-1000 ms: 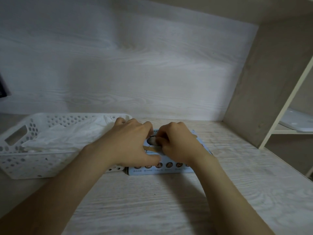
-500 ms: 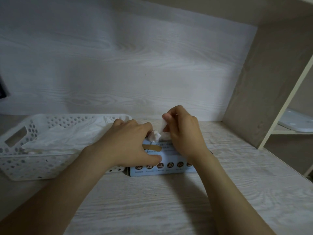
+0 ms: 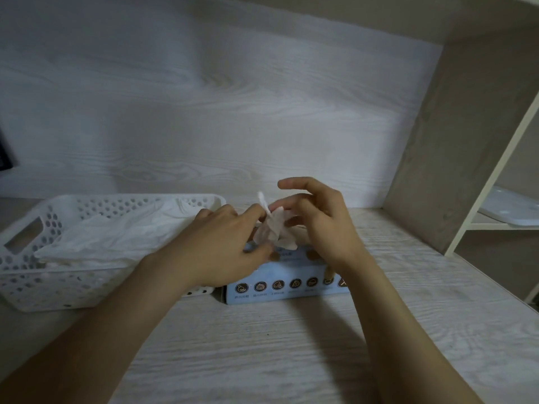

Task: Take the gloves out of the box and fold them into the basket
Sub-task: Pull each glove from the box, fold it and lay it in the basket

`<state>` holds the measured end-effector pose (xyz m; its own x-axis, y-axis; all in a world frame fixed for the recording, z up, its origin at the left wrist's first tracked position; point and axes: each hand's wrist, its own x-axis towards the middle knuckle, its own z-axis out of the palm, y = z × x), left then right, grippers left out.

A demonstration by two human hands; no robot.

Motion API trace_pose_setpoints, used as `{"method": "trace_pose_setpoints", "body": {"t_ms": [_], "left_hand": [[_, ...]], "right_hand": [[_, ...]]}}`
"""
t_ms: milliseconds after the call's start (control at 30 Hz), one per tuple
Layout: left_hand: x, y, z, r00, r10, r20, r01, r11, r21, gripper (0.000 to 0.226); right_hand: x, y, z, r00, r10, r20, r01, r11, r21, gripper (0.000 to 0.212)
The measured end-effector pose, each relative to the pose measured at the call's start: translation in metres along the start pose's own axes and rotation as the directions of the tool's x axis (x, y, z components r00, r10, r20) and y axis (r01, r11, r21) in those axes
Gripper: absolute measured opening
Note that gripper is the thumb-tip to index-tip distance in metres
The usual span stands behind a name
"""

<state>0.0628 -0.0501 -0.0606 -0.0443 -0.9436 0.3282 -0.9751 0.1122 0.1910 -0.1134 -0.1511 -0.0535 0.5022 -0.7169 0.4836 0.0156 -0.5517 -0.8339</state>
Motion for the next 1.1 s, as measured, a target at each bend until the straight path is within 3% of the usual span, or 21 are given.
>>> {"method": "trace_pose_setpoints", "body": {"t_ms": [100,167,267,333,633,767,867,1033,1100], "left_hand": [[-0.001,0.000,-0.001,1.000,0.015,-0.007,-0.015,0.999,-0.051,0.021],[-0.001,0.000,0.000,0.999,0.025,-0.033,-0.027,0.998,-0.054,0.012],[0.001,-0.001,0.002,0.998,0.032,-0.056,-0.034,0.999,-0.030,0.007],[0.003,-0.004,0.003,0.998,0.023,-0.064,-0.025,0.999,-0.031,0.013],[0.007,-0.010,0.005,0.998,-0.023,-0.066,0.026,0.998,0.054,0.014],[0.006,-0.009,0.004,0.997,-0.027,-0.075,0.028,1.000,0.010,0.016],[0.006,-0.011,0.003,0.993,-0.046,-0.107,0.036,0.995,-0.096,0.017],[0.006,-0.011,0.004,0.989,-0.053,-0.138,0.032,0.988,-0.148,0.017],[0.006,-0.011,0.004,0.986,-0.058,-0.155,0.033,0.986,-0.162,0.015]], "right_hand": [[-0.001,0.007,-0.005,0.995,-0.077,0.069,0.090,0.973,-0.213,0.058],[-0.001,0.011,-0.005,0.993,-0.066,0.100,0.095,0.940,-0.328,0.052],[0.002,0.018,-0.006,0.991,-0.058,0.117,0.094,0.938,-0.333,0.021],[0.002,0.019,-0.003,0.987,-0.111,0.115,0.145,0.930,-0.338,0.014],[0.004,0.019,0.001,0.960,-0.244,-0.139,0.186,0.924,-0.335,0.029],[0.003,0.015,0.001,0.965,-0.163,-0.204,0.091,0.942,-0.323,0.036],[0.001,0.011,-0.006,0.961,-0.134,-0.244,0.067,0.963,-0.262,0.028],[-0.004,0.012,0.001,0.985,-0.147,-0.086,0.111,0.937,-0.332,0.026],[-0.003,0.014,0.006,0.989,-0.149,-0.018,0.131,0.912,-0.389,0.043]]}}
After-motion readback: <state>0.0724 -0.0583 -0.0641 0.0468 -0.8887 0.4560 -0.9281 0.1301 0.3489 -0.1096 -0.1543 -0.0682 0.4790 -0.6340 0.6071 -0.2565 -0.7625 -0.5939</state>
